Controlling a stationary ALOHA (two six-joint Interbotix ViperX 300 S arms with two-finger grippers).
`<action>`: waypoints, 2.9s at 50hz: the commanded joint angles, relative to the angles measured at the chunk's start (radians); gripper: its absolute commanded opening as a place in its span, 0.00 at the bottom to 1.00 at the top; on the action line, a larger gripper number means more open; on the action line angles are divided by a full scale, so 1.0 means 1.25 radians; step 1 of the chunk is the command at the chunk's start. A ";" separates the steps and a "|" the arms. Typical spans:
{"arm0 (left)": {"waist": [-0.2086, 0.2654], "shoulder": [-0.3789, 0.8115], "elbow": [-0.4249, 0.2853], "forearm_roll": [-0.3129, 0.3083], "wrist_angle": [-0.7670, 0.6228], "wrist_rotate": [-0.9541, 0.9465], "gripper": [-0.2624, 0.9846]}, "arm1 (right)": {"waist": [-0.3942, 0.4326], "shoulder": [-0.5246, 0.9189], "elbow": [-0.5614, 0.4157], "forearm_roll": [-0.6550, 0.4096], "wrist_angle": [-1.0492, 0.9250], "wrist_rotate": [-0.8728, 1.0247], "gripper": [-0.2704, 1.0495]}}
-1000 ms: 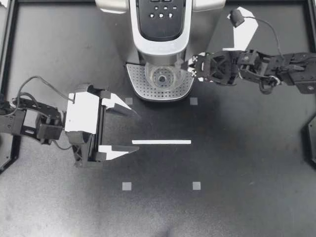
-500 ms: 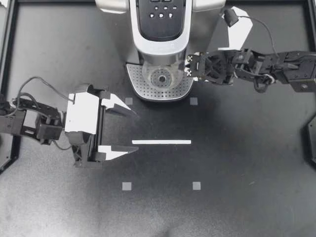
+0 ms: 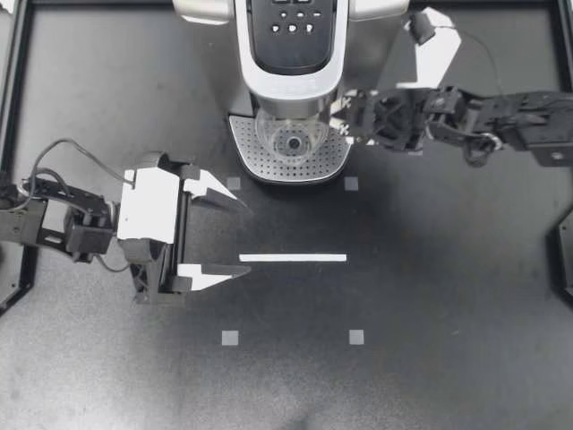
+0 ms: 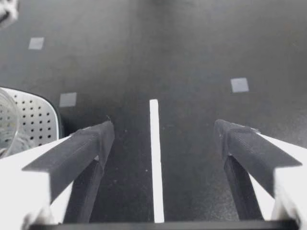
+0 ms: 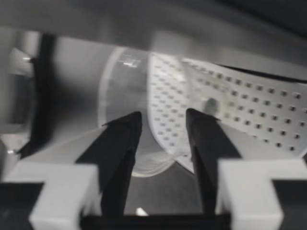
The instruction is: Place the coffee capsule inside the capsule container, then place the cup onto the center of the cup tray, then push the 'Hot Water' and 'Travel Mug' buttons.
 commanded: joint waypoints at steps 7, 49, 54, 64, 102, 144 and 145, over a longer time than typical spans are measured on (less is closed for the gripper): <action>0.002 -0.021 -0.007 -0.004 -0.002 -0.001 0.84 | 0.002 -0.137 0.065 -0.027 0.009 -0.004 0.57; 0.020 -0.061 0.001 -0.080 -0.007 0.002 0.76 | 0.209 -0.357 0.180 -0.580 -0.015 -0.290 0.57; 0.020 -0.092 0.005 -0.080 -0.007 0.006 0.76 | 0.232 -0.364 0.158 -0.576 0.017 -0.288 0.57; 0.020 -0.148 0.012 -0.075 -0.028 0.017 0.76 | 0.238 -0.395 0.124 -0.569 0.029 -0.288 0.57; 0.020 -0.150 0.023 -0.074 -0.058 0.026 0.76 | 0.238 -0.452 0.142 -0.568 0.011 -0.290 0.57; 0.021 -0.150 0.018 -0.074 -0.058 0.043 0.76 | 0.238 -0.452 0.146 -0.569 -0.005 -0.291 0.57; 0.020 -0.150 0.018 -0.074 -0.059 0.043 0.76 | 0.238 -0.452 0.146 -0.569 -0.005 -0.290 0.57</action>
